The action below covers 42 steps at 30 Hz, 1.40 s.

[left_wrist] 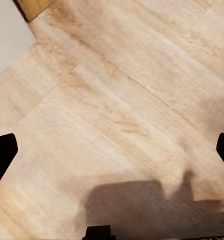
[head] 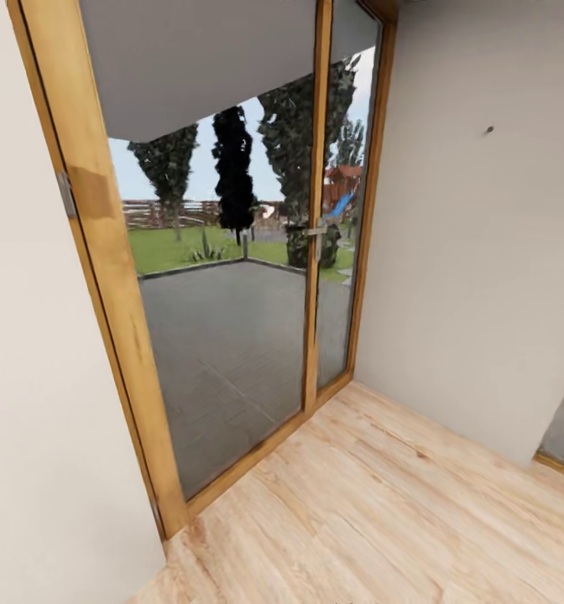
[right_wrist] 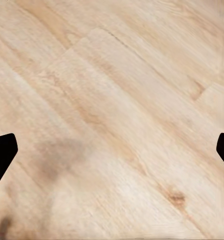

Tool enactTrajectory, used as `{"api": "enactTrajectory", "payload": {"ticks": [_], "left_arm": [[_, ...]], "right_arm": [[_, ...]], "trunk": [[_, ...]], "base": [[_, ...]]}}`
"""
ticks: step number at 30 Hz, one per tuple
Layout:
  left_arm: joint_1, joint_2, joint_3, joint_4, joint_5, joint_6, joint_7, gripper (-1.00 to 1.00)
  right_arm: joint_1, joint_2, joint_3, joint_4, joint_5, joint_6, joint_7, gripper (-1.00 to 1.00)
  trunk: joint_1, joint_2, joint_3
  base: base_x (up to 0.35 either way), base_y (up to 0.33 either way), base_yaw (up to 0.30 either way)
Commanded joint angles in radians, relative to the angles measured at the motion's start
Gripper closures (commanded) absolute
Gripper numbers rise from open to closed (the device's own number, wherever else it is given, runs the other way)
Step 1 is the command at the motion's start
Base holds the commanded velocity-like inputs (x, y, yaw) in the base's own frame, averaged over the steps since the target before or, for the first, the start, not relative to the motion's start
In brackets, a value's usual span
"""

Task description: Pick up the poster from the kitchen countertop and hang it on one of the wall nails in the kitchen.

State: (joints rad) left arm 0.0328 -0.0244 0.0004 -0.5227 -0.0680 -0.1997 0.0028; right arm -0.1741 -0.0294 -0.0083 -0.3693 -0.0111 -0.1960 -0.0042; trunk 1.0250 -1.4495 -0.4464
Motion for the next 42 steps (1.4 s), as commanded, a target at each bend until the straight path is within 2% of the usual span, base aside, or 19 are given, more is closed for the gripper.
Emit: {"api": "enactTrajectory", "payload": {"ticks": [1,6,17,31,42], "left_arm": [[0.001,0.000,0.001,-0.001,-0.007,-0.001,0.000,-1.00],[0.000,0.000,0.000,0.000,-0.007,-0.001,0.000,-1.00],[0.001,0.000,0.000,0.000,-0.007,-0.001,0.000,-1.00],[0.000,-0.001,0.000,0.000,-0.009,-0.001,0.000,-1.00],[0.001,0.000,0.000,0.000,-0.009,-0.001,0.000,-1.00]], "right_arm": [[-0.001,0.000,-0.001,0.001,-0.002,-0.003,0.000,-1.00],[-0.001,-0.001,-0.001,0.001,-0.001,-0.003,0.000,-1.00],[-0.001,-0.001,-0.001,0.001,-0.001,-0.004,0.000,-1.00],[-0.001,-0.001,-0.001,0.001,-0.001,-0.004,0.000,-1.00],[-0.001,-0.001,-0.001,0.001,-0.001,-0.004,0.000,-1.00]], "trunk": [[0.000,0.000,-0.001],[0.000,0.000,0.000],[0.000,0.000,0.000],[0.000,0.000,0.000],[0.000,0.000,0.000]], "base": [[0.000,-0.196,-0.155],[0.000,-0.257,-0.103],[-0.012,-0.304,-0.279],[-0.171,-0.272,-0.300],[-0.024,-0.026,-0.300]]}}
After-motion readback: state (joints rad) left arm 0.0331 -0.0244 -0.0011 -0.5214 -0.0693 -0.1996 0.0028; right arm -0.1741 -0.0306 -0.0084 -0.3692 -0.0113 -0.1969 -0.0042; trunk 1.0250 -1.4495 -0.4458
